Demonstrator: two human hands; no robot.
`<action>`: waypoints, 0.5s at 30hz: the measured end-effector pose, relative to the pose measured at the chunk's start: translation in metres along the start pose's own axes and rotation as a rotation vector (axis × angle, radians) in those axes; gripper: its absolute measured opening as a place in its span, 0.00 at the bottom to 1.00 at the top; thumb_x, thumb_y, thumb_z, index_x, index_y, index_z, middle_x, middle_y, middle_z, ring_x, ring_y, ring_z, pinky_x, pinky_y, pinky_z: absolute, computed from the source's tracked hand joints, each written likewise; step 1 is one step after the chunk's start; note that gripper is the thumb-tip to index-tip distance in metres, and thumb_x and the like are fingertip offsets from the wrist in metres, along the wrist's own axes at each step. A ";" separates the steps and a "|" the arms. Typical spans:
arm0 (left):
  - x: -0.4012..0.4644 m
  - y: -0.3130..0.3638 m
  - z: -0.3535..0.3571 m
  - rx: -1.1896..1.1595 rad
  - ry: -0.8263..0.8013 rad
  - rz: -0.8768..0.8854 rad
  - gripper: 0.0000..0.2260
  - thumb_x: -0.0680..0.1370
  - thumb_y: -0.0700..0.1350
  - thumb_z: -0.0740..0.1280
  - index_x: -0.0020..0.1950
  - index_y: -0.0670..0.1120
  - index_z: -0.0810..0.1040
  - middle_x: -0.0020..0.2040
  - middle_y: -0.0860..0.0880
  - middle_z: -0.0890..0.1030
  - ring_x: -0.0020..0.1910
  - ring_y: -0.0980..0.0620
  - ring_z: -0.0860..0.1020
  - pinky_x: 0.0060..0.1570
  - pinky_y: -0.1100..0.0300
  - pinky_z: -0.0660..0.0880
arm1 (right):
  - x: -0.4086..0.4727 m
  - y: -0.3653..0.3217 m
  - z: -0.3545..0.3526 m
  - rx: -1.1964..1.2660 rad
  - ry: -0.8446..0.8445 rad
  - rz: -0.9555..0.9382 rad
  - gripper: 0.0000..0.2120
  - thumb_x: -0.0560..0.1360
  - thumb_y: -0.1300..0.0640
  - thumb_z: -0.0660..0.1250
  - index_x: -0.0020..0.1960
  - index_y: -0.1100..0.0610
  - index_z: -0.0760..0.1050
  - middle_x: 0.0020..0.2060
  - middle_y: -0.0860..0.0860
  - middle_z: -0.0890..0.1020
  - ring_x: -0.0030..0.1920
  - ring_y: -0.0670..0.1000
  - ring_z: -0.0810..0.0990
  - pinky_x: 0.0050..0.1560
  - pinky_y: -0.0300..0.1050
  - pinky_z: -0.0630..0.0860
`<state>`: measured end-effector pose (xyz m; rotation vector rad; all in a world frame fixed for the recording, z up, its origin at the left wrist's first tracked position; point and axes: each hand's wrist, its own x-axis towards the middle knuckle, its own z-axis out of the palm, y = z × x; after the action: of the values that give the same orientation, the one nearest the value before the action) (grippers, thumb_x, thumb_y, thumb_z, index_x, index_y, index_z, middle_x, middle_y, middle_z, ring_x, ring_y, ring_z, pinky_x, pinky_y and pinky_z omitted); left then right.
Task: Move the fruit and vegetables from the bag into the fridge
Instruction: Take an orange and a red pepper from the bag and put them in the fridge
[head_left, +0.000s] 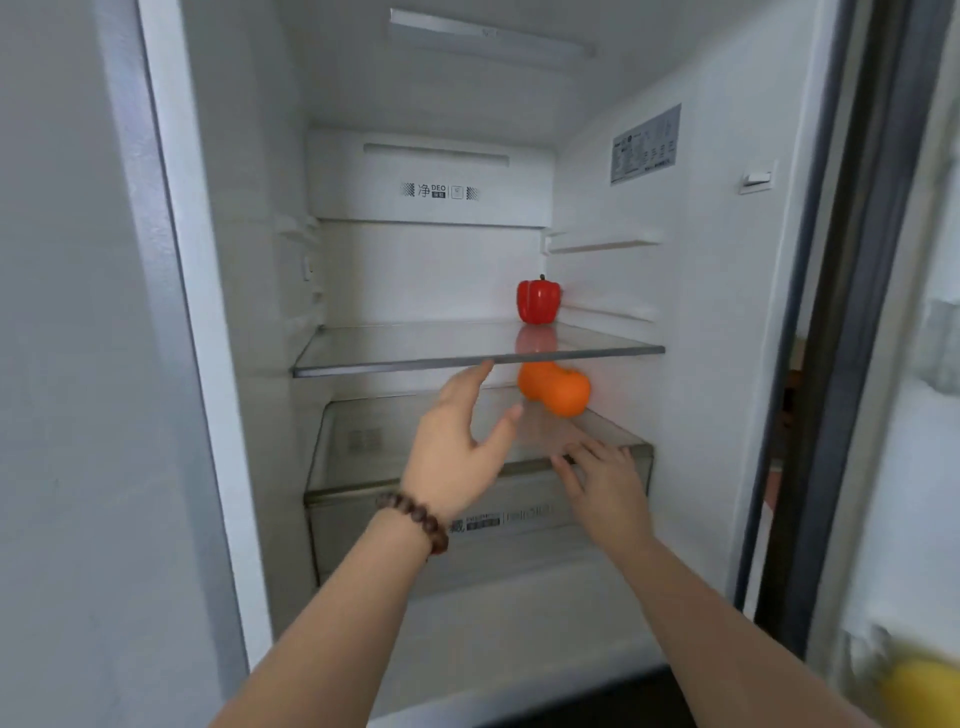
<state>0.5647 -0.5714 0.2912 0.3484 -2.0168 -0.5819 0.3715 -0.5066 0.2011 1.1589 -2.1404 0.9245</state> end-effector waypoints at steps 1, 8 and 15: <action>-0.013 -0.008 0.000 0.001 -0.036 -0.014 0.25 0.77 0.52 0.65 0.72 0.47 0.66 0.71 0.50 0.69 0.69 0.56 0.65 0.67 0.65 0.61 | -0.006 -0.004 -0.005 0.002 -0.023 0.017 0.23 0.75 0.44 0.55 0.52 0.58 0.81 0.52 0.60 0.83 0.54 0.62 0.79 0.58 0.54 0.71; -0.096 -0.029 -0.001 0.046 -0.285 -0.022 0.26 0.78 0.53 0.62 0.74 0.45 0.62 0.73 0.48 0.66 0.72 0.52 0.62 0.70 0.62 0.57 | -0.116 -0.045 -0.056 -0.040 -0.029 0.202 0.18 0.79 0.50 0.60 0.64 0.59 0.74 0.63 0.58 0.77 0.66 0.58 0.71 0.67 0.49 0.64; -0.175 0.009 0.036 -0.088 -0.494 0.061 0.26 0.78 0.53 0.61 0.74 0.46 0.62 0.73 0.49 0.65 0.72 0.53 0.61 0.70 0.61 0.58 | -0.253 -0.051 -0.118 -0.127 -0.004 0.504 0.19 0.78 0.51 0.61 0.66 0.57 0.72 0.66 0.54 0.74 0.69 0.54 0.68 0.67 0.47 0.65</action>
<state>0.6183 -0.4725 0.1517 0.0907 -2.4520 -0.7717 0.5546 -0.3101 0.1103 0.5632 -2.5052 0.9697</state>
